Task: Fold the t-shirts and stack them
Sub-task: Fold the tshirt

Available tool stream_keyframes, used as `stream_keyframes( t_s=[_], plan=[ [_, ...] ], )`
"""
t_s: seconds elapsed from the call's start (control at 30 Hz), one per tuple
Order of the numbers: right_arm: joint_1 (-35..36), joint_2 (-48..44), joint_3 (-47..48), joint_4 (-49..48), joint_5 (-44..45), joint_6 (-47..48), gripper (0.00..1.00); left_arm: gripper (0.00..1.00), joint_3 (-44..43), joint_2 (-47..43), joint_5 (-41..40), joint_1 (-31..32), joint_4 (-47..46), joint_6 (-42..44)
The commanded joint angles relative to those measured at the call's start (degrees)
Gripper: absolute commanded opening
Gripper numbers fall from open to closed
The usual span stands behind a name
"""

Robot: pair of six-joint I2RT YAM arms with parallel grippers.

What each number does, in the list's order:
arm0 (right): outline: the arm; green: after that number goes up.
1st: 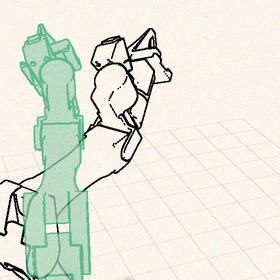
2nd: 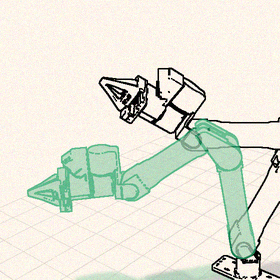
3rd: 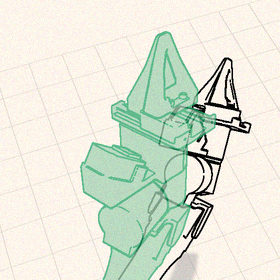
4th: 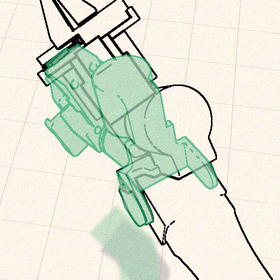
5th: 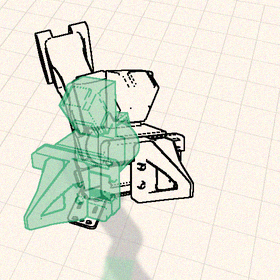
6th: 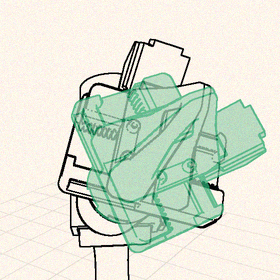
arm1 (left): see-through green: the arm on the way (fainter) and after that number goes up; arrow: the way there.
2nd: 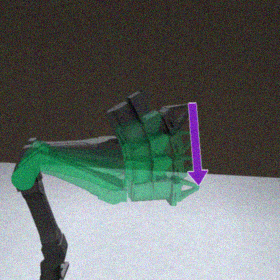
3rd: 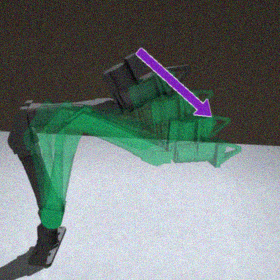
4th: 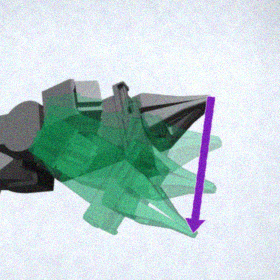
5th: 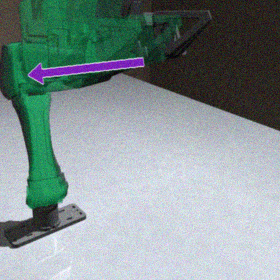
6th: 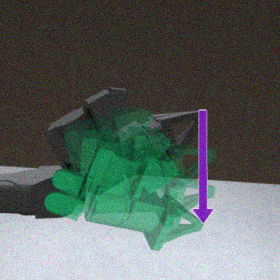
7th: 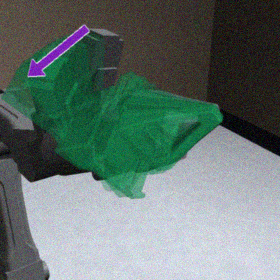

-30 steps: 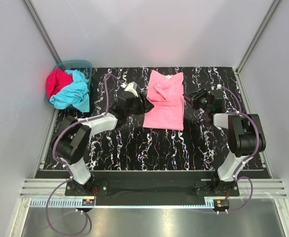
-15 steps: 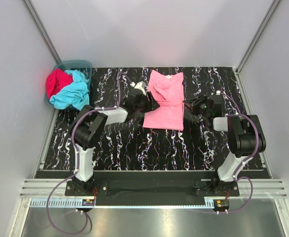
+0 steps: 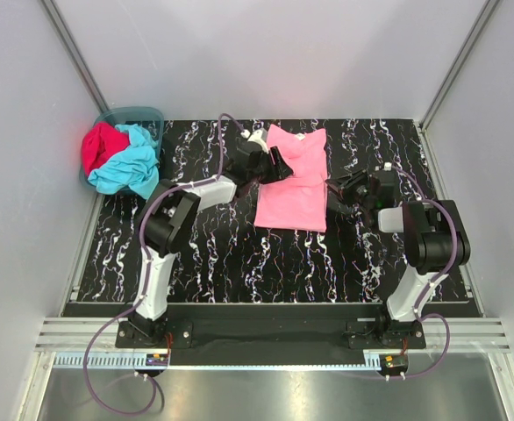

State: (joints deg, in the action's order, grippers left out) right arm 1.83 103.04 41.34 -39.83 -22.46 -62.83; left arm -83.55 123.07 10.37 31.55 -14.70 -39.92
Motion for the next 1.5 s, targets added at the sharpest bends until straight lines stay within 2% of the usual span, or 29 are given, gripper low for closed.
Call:
stream_keyframes(
  t_s=[0.0, 0.37, 0.7, 0.87, 1.03, 1.3, 1.47],
  plan=[
    [-0.4, 0.7, -0.3, -5.0, -1.3, -1.0, 0.34, 0.56, -1.0, 1.8, 1.3, -1.0, -1.0, 0.8],
    [-0.4, -4.5, -3.4, -5.1, -0.8, -0.2, 0.33, 0.54, -2.8, 2.6, 1.3, -1.5, -1.0, 1.2],
    [-0.4, -3.4, -4.8, -11.6, -3.3, -1.9, 0.31, 0.54, -1.9, -6.9, -0.4, -2.0, 2.3, 6.2],
    [-0.5, -3.4, -6.0, -13.5, -3.8, -2.3, 0.3, 0.54, 0.6, -14.5, -0.6, -1.8, 3.3, 7.1],
    [-0.5, -4.4, -6.5, -13.2, -3.5, -2.2, 0.3, 0.54, 4.9, -18.1, 1.6, -1.7, 3.0, 5.6],
    [-0.5, -4.2, -6.8, -12.6, -3.1, -1.8, 0.3, 0.54, 18.1, -16.8, 2.1, -1.1, -5.6, 1.8],
    [-0.5, 1.4, -1.7, -12.7, -3.8, -2.6, 0.3, 0.54, 19.4, -13.1, 2.8, -1.1, -8.7, 1.3]
  ],
)
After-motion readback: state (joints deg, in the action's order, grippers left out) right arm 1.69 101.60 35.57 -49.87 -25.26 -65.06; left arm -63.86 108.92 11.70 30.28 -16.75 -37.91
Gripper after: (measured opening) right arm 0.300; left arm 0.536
